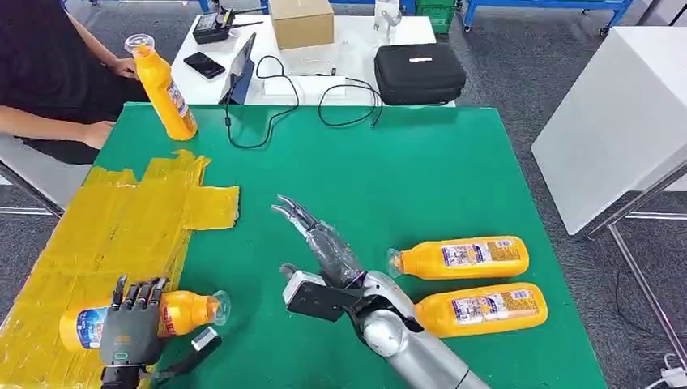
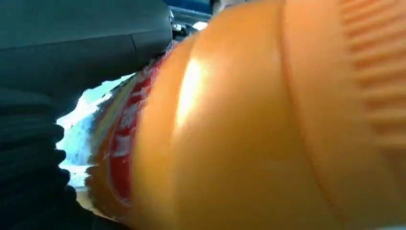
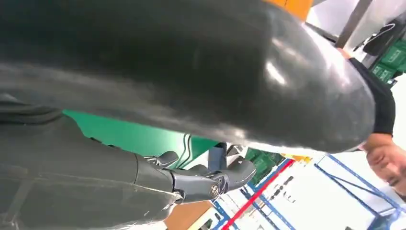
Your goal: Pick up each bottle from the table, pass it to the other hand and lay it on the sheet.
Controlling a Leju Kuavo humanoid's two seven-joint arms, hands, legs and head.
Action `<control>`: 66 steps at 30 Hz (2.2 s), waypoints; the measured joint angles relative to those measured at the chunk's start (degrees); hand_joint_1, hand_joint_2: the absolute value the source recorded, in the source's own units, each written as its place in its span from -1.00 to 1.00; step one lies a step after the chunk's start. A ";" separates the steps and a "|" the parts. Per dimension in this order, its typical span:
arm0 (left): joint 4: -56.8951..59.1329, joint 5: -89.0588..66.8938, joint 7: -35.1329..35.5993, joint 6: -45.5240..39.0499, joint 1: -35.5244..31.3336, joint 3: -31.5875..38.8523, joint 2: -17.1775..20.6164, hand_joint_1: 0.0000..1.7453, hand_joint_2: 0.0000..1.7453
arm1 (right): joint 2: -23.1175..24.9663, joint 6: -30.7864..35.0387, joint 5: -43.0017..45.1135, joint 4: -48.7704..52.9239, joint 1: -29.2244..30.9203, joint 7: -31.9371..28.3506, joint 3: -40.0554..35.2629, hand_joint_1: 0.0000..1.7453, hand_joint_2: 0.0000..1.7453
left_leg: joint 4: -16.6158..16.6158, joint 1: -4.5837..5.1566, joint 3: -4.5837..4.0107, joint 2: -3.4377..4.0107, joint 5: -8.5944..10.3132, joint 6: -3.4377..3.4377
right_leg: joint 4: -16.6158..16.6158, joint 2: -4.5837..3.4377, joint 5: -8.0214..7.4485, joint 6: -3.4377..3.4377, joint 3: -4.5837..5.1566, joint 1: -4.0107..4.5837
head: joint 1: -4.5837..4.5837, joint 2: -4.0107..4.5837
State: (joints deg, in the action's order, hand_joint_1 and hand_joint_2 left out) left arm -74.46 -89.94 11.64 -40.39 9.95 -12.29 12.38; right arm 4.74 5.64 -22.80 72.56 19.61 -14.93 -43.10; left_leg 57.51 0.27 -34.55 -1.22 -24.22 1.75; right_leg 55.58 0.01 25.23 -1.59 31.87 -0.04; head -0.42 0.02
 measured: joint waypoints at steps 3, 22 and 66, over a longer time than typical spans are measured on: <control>1.11 -0.07 9.38 -0.02 -2.28 -7.20 3.43 -1.00 -1.00 | -0.15 -0.04 0.02 0.00 0.14 0.00 -0.07 -1.00 -1.00 | 0.00 -0.01 0.00 -0.03 0.06 -0.05 | 0.01 0.01 0.00 0.00 0.00 0.00 | -0.02 0.00; -5.74 -0.04 27.53 -0.02 -10.46 -28.17 19.86 -1.00 -1.00 | -2.14 0.33 -0.46 0.13 0.22 -0.33 -0.48 -1.00 -1.00 | 0.01 -0.05 -0.04 0.04 0.09 -0.05 | 0.04 -0.01 -0.02 0.00 0.03 0.03 | -0.02 0.00; -41.03 83.43 -51.96 21.22 10.92 20.03 -28.79 -1.00 -1.00 | -31.01 22.25 -32.39 46.79 -48.60 13.66 17.26 -1.00 1.00 | 0.04 0.21 0.43 -0.07 -0.51 0.34 | -0.23 0.05 0.36 -0.34 -0.05 -0.17 | -0.68 0.00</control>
State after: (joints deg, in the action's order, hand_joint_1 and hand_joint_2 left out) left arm -115.49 -6.51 -40.33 -19.17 20.87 7.73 -16.41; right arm -26.27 27.89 -55.19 119.35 -28.99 -1.27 -25.84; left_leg 57.55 0.49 -34.12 -1.28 -24.73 2.09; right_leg 55.35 0.05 25.59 -1.92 31.82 -0.21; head -1.09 0.02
